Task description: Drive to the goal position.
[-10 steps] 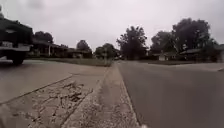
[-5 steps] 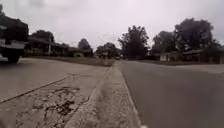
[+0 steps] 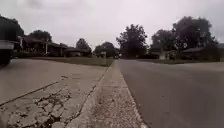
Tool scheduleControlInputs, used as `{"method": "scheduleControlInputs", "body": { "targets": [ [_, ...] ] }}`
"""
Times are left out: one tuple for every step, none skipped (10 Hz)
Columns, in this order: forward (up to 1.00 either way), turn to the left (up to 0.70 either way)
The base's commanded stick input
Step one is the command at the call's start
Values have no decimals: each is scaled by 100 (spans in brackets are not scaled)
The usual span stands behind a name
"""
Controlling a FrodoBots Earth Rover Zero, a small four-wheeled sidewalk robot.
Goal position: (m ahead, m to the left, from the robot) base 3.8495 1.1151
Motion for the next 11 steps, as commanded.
{"method": "scheduleControlInputs", "body": {
  "targets": [
    [70, -35],
    [70, -35],
    [70, -35],
    [70, -35],
    [70, 0],
    [70, 0],
    [70, 0],
    [70, 0],
    [70, 0],
    [70, 0],
    [70, 0]
  ]
}}
